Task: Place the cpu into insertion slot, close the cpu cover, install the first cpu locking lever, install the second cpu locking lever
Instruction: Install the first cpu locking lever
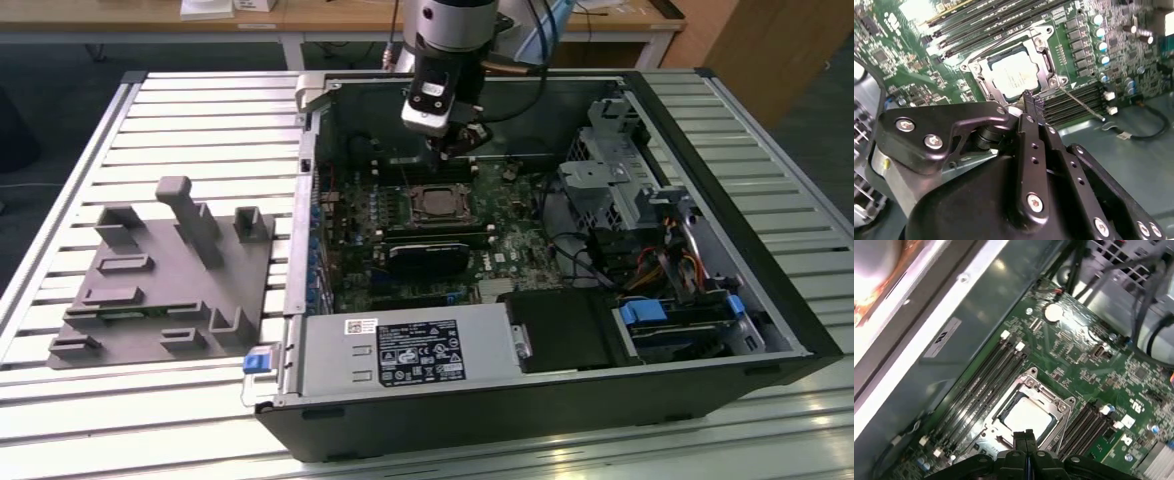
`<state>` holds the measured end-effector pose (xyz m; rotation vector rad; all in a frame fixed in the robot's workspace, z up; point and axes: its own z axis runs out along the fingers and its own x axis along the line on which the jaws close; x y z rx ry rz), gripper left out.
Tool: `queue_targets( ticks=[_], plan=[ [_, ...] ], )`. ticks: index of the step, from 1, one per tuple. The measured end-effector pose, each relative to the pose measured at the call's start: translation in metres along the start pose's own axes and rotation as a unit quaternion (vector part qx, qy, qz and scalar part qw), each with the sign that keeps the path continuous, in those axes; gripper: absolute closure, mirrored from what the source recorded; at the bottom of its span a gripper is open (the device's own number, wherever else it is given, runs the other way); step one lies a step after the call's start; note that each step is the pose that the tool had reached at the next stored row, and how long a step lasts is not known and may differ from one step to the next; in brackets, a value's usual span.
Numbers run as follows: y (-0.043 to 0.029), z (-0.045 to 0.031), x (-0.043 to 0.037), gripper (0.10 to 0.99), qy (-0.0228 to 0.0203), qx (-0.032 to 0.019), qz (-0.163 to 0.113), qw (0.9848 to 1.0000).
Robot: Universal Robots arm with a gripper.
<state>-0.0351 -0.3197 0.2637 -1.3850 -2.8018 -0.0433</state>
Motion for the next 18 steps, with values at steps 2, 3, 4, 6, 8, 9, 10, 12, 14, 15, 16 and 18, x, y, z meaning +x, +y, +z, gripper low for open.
queue_targets(
  ticks=[2, 3, 4, 6, 8, 9, 10, 12, 14, 15, 16, 18],
  plan=[
    [0.0000, 0.0001, 0.0000, 0.973, 0.0003, 0.0005, -0.019, 0.9998],
    [0.0000, 0.0001, 0.0000, 0.973, 0.0005, 0.0007, -0.027, 0.9996],
    [0.0000, 0.0002, 0.0000, 0.973, 0.0006, 0.0009, -0.037, 0.9993],
    [0.0000, 0.0003, 0.0000, 0.973, 0.0010, 0.0014, -0.054, 0.9985],
    [0.0000, 0.0005, 0.0000, 0.973, 0.0013, 0.0019, -0.073, 0.9973],
    [0.0000, 0.0006, 0.0000, 0.973, 0.0015, 0.0022, -0.082, 0.9966],
    [0.0000, 0.0007, 0.0000, 0.973, 0.0016, 0.0024, -0.091, 0.9958],
    [0.0000, 0.0008, 0.0000, 0.973, 0.0019, 0.0029, -0.109, 0.9940],
    [0.0000, 0.0009, 0.0000, 0.973, 0.0023, 0.0034, -0.127, 0.9919],
    [0.0000, 0.0010, 0.0000, 0.973, 0.0024, 0.0036, -0.136, 0.9907],
    [0.0000, 0.0011, 0.0000, 0.973, 0.0026, 0.0038, -0.145, 0.9894],
    [0.0000, 0.0012, 0.0000, 0.973, 0.0029, 0.0043, -0.163, 0.9866]
  ],
)
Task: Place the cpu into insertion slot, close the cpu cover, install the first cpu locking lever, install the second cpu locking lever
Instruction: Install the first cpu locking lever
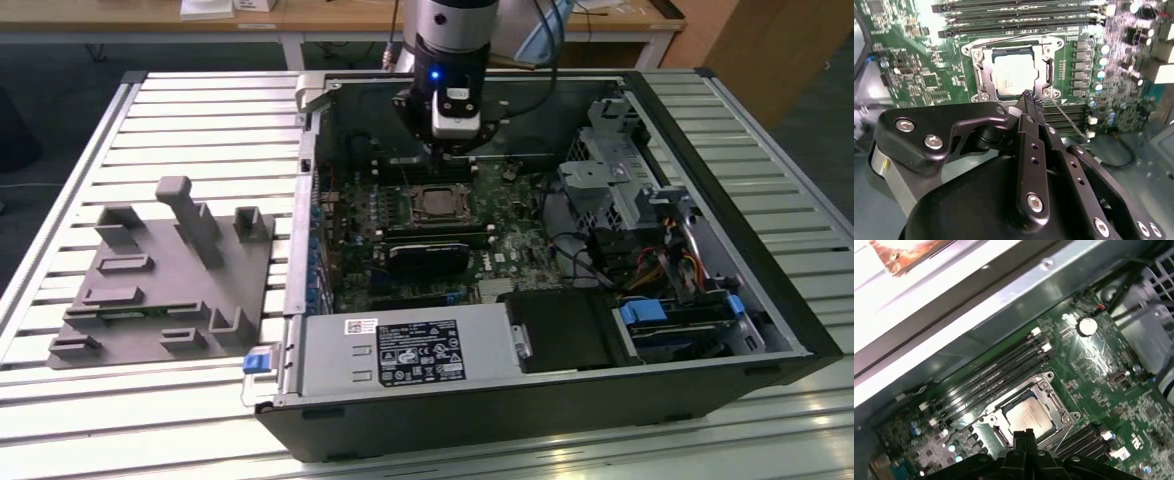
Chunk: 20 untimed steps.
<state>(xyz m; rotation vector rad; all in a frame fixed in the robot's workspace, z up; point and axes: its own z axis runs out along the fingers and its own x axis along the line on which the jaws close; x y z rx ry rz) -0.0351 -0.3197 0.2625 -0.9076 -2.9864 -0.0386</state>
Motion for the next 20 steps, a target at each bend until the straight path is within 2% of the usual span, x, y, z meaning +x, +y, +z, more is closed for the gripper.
queue_targets(
  ticks=[5, 10, 15, 20],
  plan=[
    [0.0000, 0.0003, 0.0000, 0.973, 0.0008, 0.0012, -0.046, 0.9990],
    [0.0000, 0.0005, 0.0000, 0.973, 0.0016, 0.0024, -0.091, 0.9959],
    [0.0000, 0.0007, 0.0000, 0.973, 0.0024, 0.0036, -0.136, 0.9907],
    [0.0000, 0.0009, 0.0000, 0.973, 0.0033, 0.0046, -0.180, 0.9836]
  ],
)
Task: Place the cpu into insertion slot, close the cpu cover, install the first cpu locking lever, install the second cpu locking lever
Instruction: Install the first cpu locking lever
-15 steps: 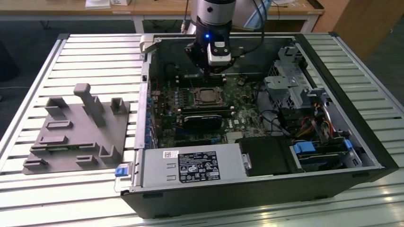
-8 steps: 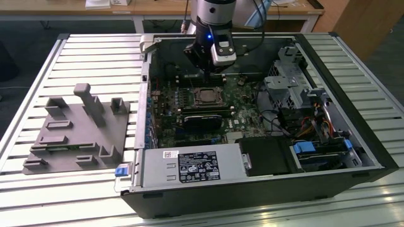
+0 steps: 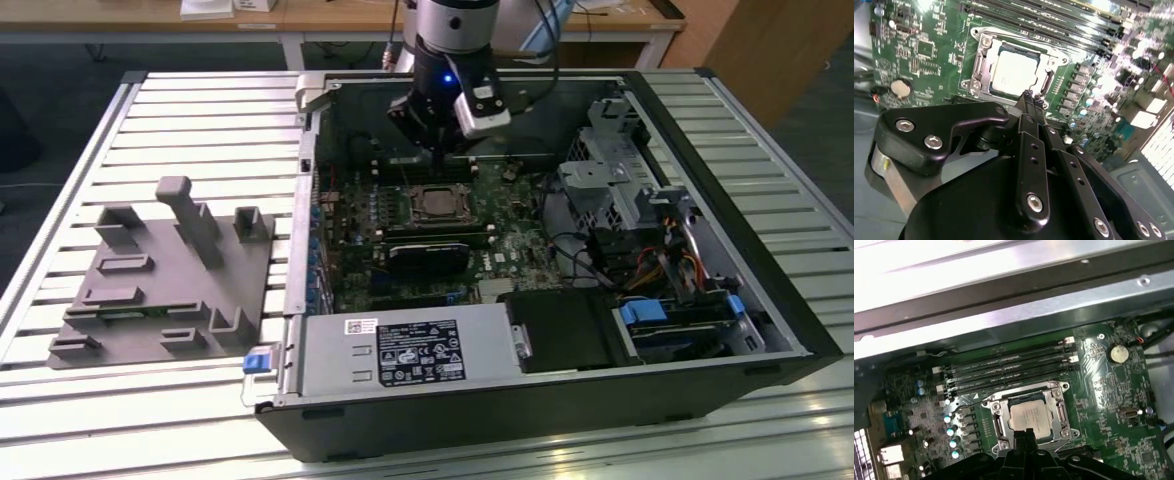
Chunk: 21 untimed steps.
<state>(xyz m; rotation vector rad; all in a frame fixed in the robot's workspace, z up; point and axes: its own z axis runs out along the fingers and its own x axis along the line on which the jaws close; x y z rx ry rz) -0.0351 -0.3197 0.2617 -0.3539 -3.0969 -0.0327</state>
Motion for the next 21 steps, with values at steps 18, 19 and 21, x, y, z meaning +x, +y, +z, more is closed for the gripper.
queue_targets(
  ticks=[18, 19, 21],
  plan=[
    [-0.0010, 0.0007, 0.0030, 0.973, 0.0056, -0.0187, -0.057, 0.9982],
    [-0.0012, 0.0007, 0.0037, 0.973, 0.0056, -0.0187, -0.057, 0.9982],
    [-0.0017, 0.0008, 0.0059, 0.973, 0.0056, -0.0187, -0.057, 0.9982]
  ],
)
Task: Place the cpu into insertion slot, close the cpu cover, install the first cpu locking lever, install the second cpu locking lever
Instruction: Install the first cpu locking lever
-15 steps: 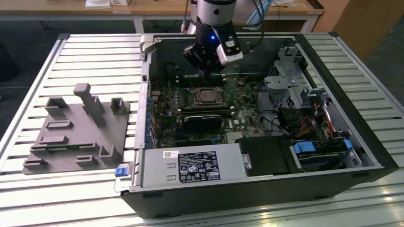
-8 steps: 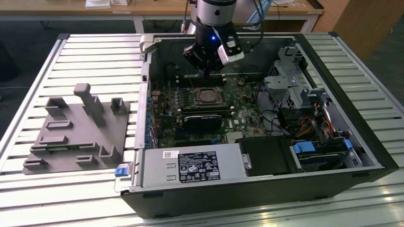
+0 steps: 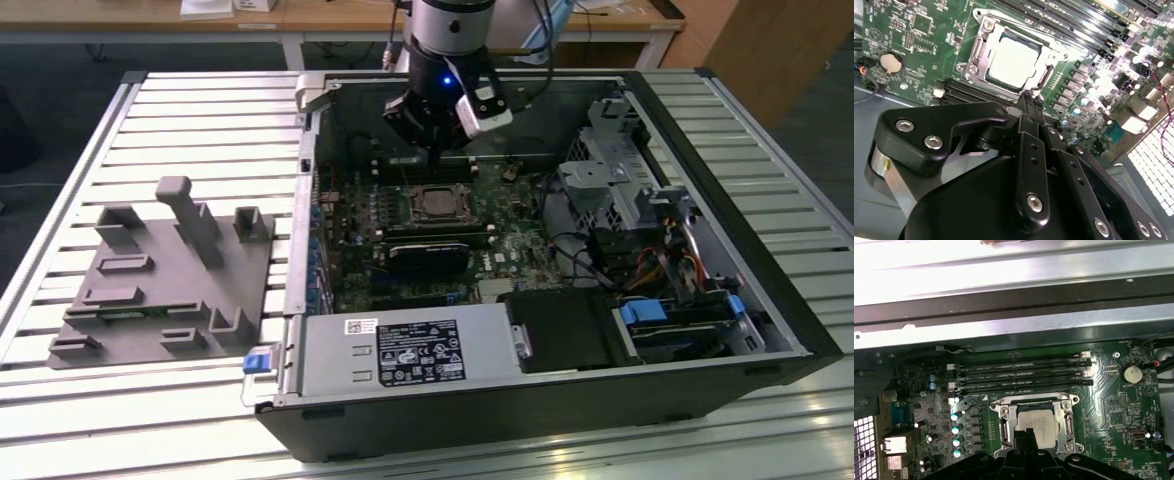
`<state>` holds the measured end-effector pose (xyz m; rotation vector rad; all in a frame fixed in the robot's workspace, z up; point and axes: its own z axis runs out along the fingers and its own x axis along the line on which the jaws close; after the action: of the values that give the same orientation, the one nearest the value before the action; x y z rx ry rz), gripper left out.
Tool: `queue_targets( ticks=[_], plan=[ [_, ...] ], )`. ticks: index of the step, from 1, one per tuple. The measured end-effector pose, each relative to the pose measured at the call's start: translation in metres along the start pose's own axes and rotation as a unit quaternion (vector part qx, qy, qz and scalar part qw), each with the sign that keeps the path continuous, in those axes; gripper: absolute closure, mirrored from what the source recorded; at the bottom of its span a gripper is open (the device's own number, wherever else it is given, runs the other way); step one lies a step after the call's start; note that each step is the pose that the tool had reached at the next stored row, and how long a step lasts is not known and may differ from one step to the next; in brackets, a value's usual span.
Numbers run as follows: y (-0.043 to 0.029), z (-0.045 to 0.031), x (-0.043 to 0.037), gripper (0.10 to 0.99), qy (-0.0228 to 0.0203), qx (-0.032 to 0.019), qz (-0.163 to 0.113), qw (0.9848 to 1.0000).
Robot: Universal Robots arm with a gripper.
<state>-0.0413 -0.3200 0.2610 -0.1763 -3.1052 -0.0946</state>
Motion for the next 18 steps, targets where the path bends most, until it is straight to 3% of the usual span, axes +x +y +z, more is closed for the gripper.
queue_targets(
  ticks=[18],
  plan=[
    [-0.0029, 0.0008, 0.0251, 0.973, 0.0000, 0.0000, 0.000, 1.0000]
  ],
)
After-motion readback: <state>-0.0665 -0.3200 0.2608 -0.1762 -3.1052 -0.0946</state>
